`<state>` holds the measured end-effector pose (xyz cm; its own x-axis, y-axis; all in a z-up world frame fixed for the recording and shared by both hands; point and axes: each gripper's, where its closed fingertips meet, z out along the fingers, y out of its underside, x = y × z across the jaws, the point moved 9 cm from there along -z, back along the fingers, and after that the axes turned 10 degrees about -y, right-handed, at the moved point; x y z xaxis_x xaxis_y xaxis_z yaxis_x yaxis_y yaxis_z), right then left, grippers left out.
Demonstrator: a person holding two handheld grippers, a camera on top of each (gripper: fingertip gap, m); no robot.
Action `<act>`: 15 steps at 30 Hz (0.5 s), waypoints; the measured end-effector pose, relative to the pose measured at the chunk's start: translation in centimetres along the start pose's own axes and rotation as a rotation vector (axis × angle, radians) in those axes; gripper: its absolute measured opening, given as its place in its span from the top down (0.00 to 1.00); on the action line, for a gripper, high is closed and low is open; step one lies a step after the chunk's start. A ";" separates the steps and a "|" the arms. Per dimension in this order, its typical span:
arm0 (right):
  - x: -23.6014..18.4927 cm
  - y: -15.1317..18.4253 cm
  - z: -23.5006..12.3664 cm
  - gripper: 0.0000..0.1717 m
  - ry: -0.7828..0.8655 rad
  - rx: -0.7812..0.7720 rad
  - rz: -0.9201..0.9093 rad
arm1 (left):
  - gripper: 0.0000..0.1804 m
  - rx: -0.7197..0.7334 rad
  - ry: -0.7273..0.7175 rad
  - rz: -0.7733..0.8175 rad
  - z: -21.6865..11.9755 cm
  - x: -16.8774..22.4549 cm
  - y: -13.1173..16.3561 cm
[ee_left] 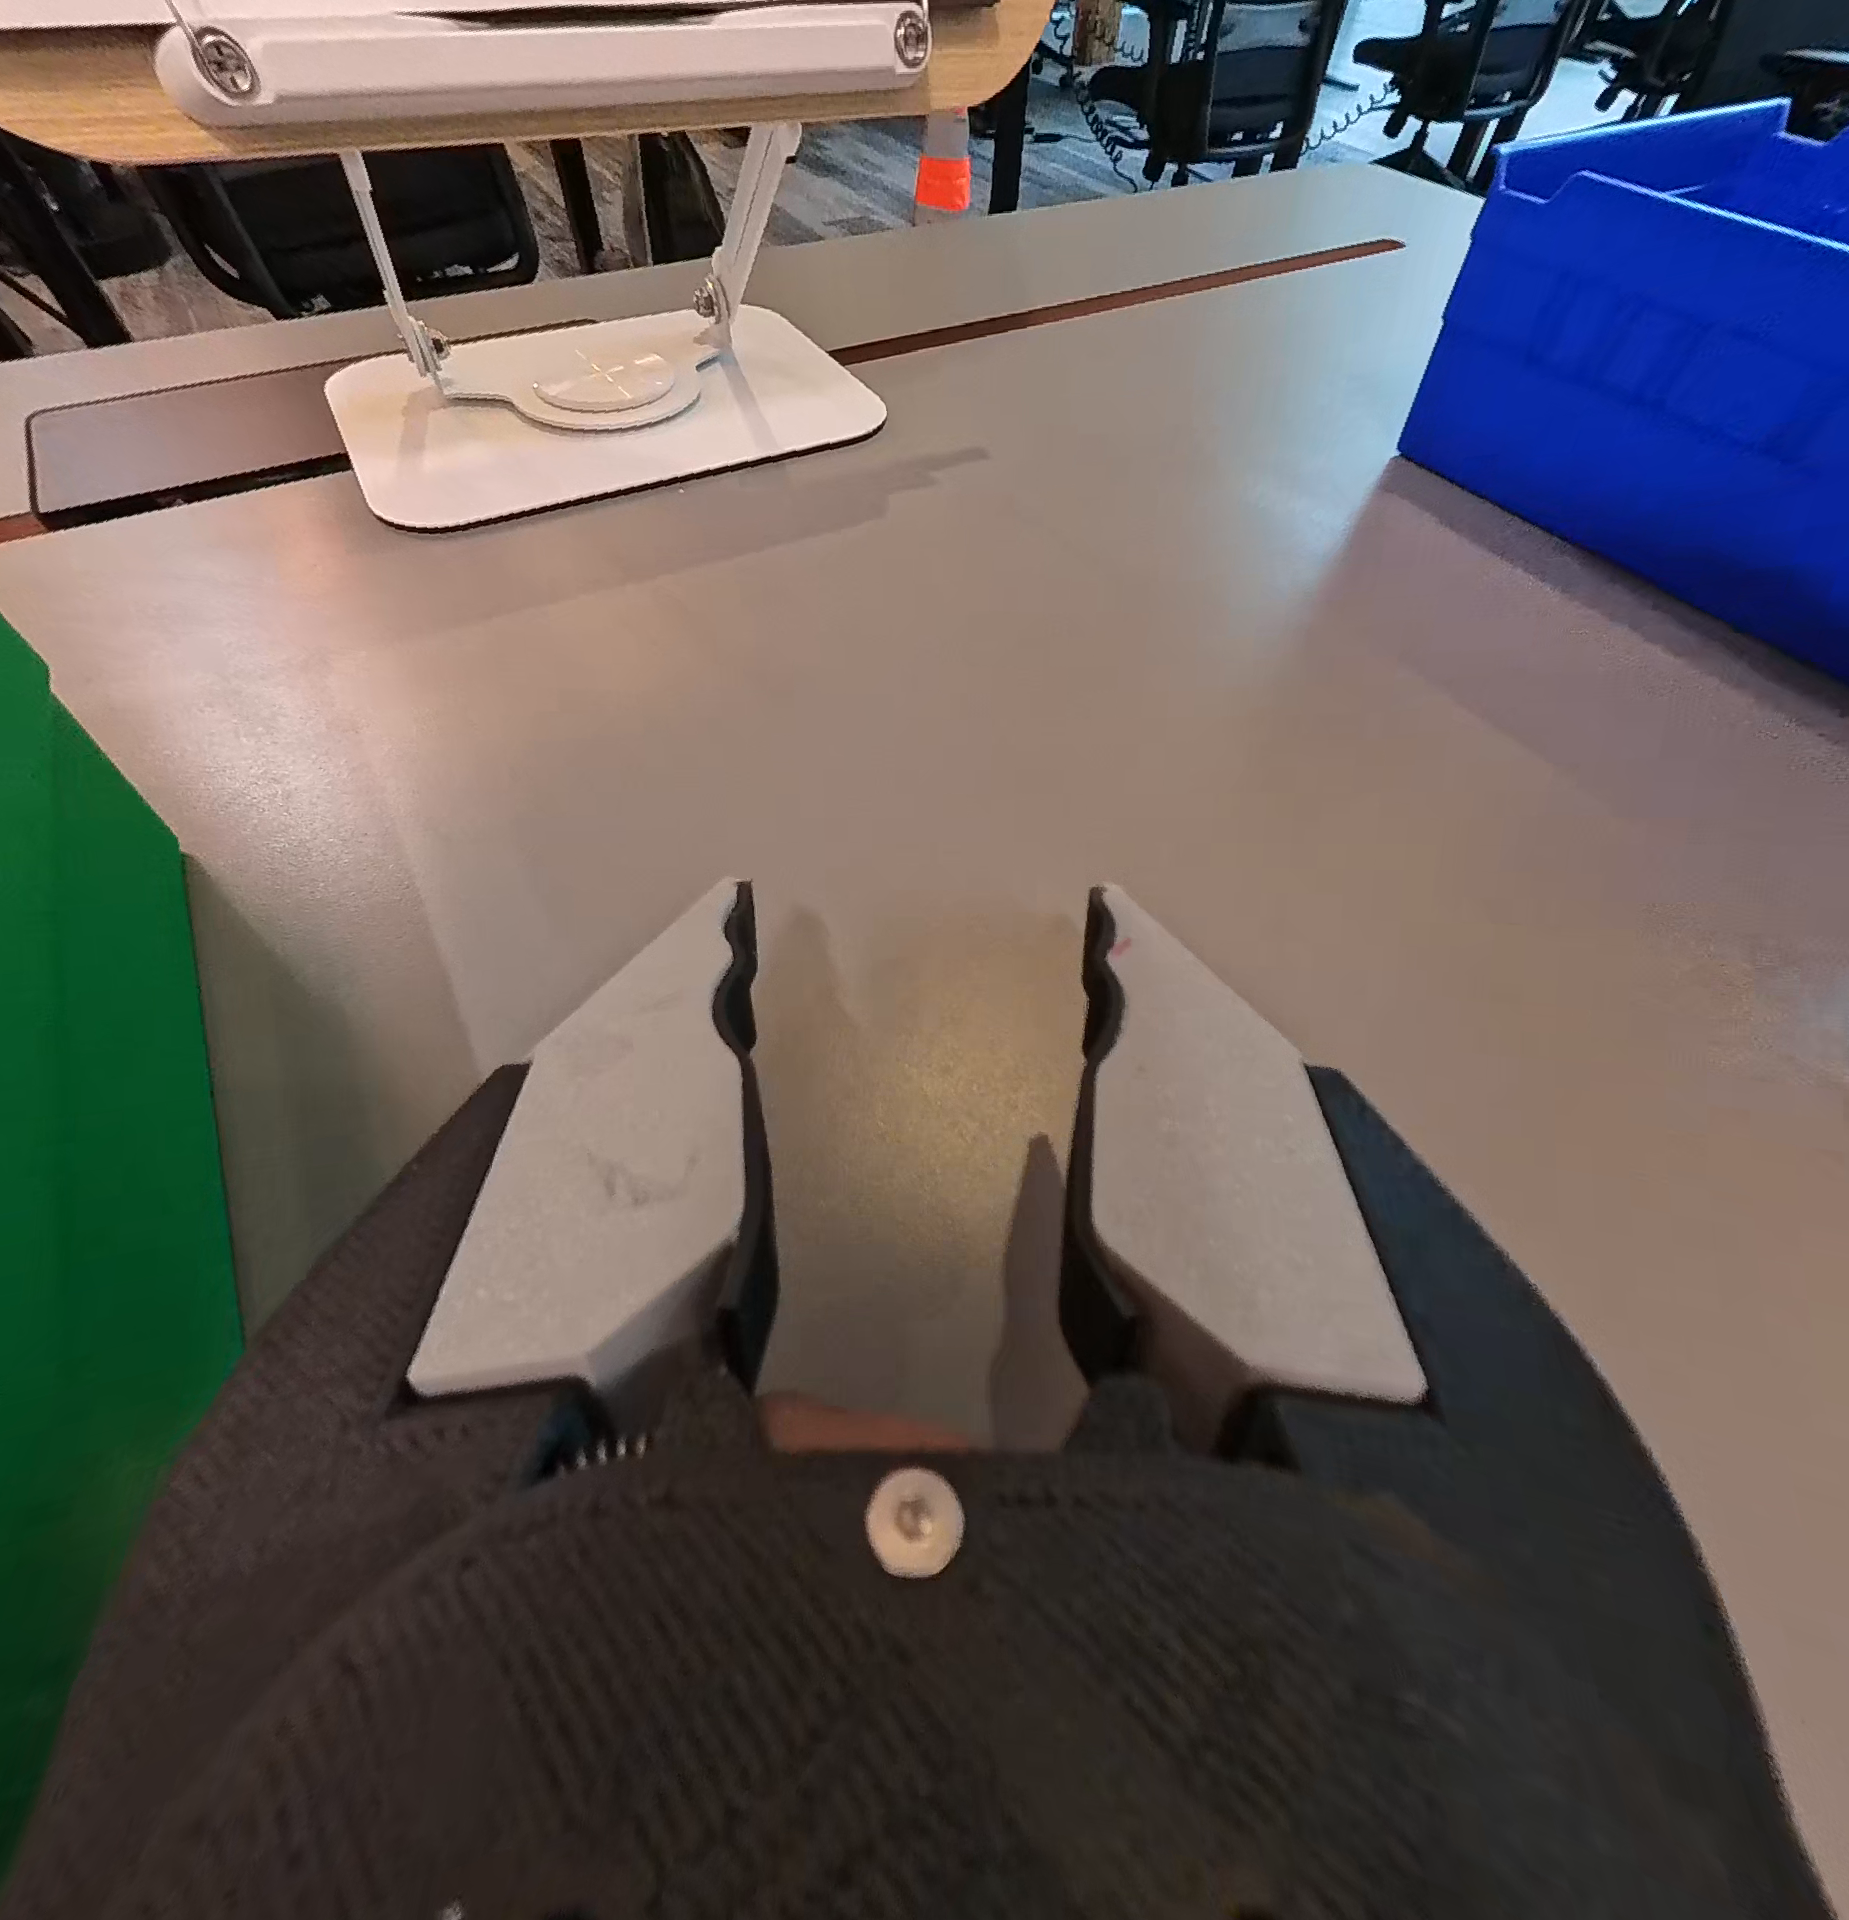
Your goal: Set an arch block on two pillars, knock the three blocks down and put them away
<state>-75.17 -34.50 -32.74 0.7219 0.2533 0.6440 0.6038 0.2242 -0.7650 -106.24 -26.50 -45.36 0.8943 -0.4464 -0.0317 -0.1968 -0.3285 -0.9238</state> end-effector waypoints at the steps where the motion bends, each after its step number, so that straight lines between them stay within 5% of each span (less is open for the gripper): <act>1: 1.3 -0.3 -1.2 0.90 0.012 -0.011 0.003 | 0.66 0.000 -0.001 0.002 0.0 0.0 0.0; 7: 9.0 1.3 -8.3 0.90 0.096 0.025 0.182 | 0.66 0.005 -0.002 -0.002 -0.1 0.0 0.0; 11: 9.4 2.9 -10.1 0.90 -0.326 0.125 0.272 | 0.66 -0.001 -0.001 0.001 0.0 0.0 0.0; 15: 7.3 7.3 -8.2 0.90 -0.611 -0.069 0.289 | 0.66 -0.004 -0.001 -0.002 0.0 0.0 0.0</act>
<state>-62.71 -38.78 -33.66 0.5494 0.7846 0.2872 0.4498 0.0119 -0.8931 -106.26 -26.47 -45.39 0.8950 -0.4450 -0.0297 -0.1963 -0.3333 -0.9221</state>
